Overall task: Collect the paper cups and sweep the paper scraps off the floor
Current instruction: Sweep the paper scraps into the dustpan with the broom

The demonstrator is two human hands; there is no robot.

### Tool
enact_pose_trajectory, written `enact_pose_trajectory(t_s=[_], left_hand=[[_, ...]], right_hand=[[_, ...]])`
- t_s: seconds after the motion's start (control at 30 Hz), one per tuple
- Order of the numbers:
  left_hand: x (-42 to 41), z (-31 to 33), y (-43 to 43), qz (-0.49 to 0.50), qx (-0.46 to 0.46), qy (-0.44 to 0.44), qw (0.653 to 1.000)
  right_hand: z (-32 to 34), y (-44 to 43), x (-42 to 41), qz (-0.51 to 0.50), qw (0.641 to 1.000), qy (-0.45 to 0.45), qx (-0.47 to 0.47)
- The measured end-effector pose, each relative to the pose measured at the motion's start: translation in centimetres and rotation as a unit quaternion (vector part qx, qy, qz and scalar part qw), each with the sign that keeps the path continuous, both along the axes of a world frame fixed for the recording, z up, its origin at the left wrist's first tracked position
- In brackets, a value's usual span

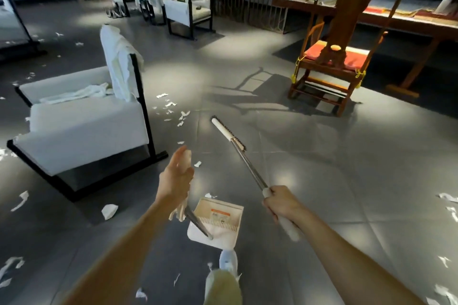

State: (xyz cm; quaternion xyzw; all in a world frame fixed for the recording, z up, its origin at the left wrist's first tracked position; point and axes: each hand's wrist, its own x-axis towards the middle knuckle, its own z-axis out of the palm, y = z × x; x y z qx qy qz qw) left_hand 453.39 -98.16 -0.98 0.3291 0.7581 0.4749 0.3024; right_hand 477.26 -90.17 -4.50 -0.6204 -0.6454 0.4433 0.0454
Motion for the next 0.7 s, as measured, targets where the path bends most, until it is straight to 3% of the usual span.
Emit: enact_pose_trajectory(t_s=[0.2, 0.47, 0.7], left_hand=[[-5.5, -0.5, 17.8, 0.001, -0.005, -0.004, 1.0], [-12.6, 0.7, 40.1, 0.002, -0.04, 0.079, 0.996], [-19.9, -1.8, 59.0, 0.107, -0.035, 0.051, 0.992]], right_hand=[[0.7, 19.4, -6.5, 0.038, 0.999, 0.02, -0.002], [1.8, 42.3, -13.0, 0.071, 0.997, 0.029, -0.008], [-1.0, 66.3, -20.4, 0.119, 0.992, 0.029, -0.013]])
